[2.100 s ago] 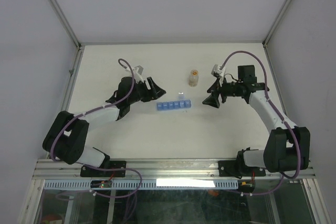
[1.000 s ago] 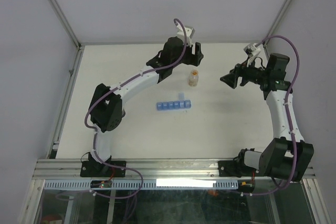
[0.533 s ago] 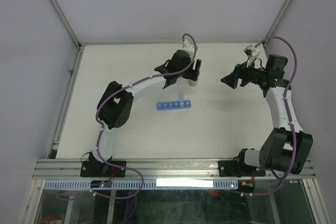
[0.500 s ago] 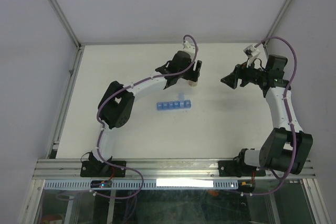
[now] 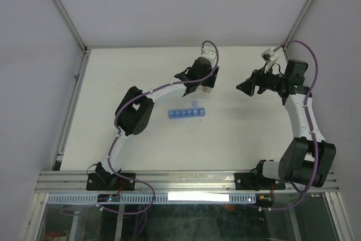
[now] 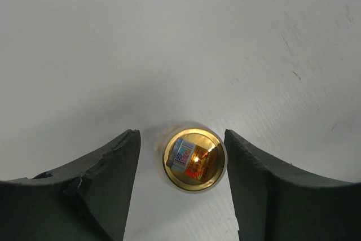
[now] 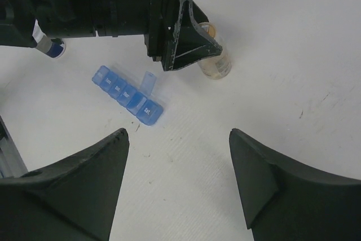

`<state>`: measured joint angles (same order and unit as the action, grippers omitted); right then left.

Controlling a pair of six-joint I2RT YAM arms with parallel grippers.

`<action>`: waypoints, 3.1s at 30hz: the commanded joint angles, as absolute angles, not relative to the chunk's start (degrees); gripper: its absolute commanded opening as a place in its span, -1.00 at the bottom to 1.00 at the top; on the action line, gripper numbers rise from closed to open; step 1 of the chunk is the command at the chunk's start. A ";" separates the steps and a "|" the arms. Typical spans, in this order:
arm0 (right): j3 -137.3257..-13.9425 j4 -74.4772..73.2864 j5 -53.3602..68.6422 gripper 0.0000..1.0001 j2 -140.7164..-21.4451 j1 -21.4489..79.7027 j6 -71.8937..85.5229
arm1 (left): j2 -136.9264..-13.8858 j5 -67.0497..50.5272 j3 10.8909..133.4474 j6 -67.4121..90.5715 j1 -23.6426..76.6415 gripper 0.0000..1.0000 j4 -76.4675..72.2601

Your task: Sort the pills into containers

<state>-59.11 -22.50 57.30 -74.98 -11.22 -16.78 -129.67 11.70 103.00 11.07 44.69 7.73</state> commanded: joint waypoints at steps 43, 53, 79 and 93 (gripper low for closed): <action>-57.77 -21.94 62.97 0.49 -71.38 -9.20 -23.50 | -111.34 4.38 94.11 13.57 46.97 -0.93 1.47; -49.22 -12.27 76.51 0.98 -59.53 -5.98 -25.75 | -86.35 -12.83 65.60 26.04 46.95 -1.00 -17.91; -48.13 -8.53 57.11 0.49 -60.17 17.21 -23.29 | -78.22 -13.01 52.24 35.42 49.35 -1.00 -32.39; -51.76 -12.69 59.41 -1.00 -62.86 18.69 -22.26 | -77.89 -13.09 50.34 35.19 49.24 0.03 -36.19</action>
<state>-48.21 -13.21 56.97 -62.70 18.90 -23.46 -80.25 -11.90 50.39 35.18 48.64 -28.77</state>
